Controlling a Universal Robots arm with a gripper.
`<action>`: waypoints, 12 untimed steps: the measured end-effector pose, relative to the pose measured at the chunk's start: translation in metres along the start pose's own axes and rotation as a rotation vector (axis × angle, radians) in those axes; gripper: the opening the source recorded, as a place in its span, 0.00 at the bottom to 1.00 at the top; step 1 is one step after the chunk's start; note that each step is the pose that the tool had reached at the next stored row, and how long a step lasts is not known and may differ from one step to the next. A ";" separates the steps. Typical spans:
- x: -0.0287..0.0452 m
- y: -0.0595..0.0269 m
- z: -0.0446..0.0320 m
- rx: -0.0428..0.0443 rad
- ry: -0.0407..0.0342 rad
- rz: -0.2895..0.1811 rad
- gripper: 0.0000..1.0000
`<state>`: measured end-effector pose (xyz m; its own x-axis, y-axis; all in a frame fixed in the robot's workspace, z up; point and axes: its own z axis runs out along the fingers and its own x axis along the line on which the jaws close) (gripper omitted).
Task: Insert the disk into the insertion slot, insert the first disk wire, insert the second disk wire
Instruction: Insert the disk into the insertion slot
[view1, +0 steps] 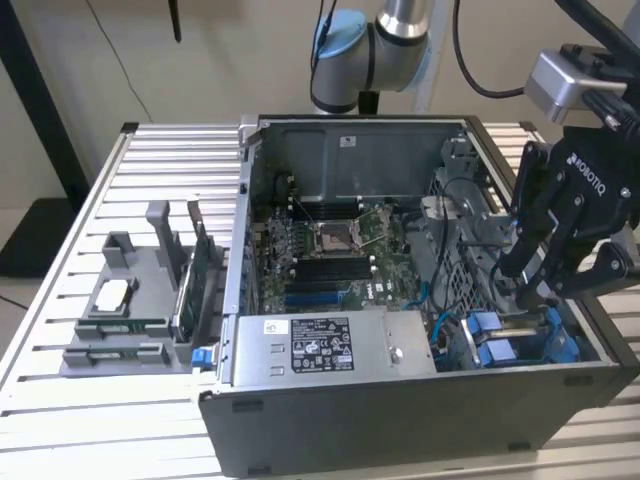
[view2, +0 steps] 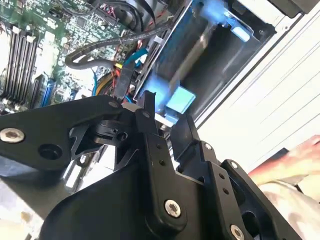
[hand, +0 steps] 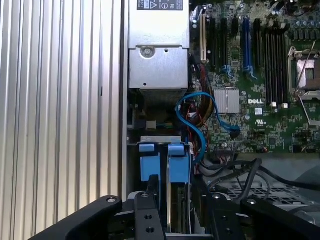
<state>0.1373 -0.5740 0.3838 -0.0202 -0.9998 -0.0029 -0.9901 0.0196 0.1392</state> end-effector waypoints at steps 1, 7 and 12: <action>0.0000 0.0002 -0.0014 -0.0033 0.0005 0.000 0.41; -0.0010 0.0015 -0.0106 -0.0181 0.0008 0.000 0.41; -0.0030 0.0023 -0.0126 -0.0173 -0.0046 -0.001 0.41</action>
<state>0.1368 -0.5710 0.3966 -0.0202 -0.9998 -0.0075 -0.9875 0.0188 0.1564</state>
